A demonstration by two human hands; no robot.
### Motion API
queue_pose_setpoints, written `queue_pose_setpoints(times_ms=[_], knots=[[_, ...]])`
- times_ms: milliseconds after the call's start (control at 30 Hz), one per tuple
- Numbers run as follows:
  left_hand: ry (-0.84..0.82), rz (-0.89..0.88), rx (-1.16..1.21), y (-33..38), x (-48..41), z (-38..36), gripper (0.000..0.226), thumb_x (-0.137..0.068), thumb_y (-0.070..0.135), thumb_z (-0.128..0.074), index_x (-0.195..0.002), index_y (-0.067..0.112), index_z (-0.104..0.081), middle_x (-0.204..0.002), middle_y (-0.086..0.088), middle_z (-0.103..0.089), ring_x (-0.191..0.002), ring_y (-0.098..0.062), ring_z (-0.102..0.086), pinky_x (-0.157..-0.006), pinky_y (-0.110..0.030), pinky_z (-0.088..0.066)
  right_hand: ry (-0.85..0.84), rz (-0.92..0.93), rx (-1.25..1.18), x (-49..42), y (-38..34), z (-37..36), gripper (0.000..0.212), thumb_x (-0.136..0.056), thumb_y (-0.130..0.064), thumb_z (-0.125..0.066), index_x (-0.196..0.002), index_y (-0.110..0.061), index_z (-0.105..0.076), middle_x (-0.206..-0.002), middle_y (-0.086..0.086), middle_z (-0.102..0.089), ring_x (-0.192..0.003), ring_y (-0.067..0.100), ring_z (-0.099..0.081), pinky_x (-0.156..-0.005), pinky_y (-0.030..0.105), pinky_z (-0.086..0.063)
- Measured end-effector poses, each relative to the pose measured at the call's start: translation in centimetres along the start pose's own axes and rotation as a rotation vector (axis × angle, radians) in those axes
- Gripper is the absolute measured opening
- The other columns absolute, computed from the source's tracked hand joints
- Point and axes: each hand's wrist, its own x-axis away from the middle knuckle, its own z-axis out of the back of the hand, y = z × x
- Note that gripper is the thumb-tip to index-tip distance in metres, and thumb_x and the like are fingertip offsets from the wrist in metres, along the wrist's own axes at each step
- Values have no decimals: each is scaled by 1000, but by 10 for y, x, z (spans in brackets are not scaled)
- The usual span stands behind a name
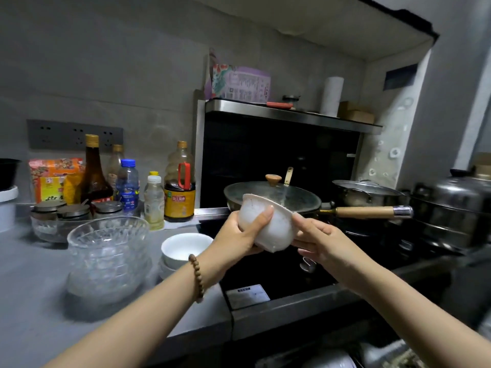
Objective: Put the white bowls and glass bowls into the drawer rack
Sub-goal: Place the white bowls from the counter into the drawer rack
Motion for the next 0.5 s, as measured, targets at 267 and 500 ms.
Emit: queue_pose_setpoints(times_ms=[267,500], knots=[[-191,247,-22,-67,20,-87,72,-54,75,-63,-97,17,-70,-99,-12,-74,-96,-30,-69,-92,-46,-53,19,-201,146,68,61,73,63,-71,-61,-54,-113,-17,-68,-112,-5,-72,-115,8,-61,-109,38,-30],[-402,517,-47,-149,22,-131,97,-48,77,-59,-114,6,-61,-79,-9,-71,-61,-16,-67,-57,-20,-53,55,-233,138,92,131,109,31,-75,-39,-65,-89,-14,-76,-89,1,-75,-84,9,-67,-78,17,-51]])
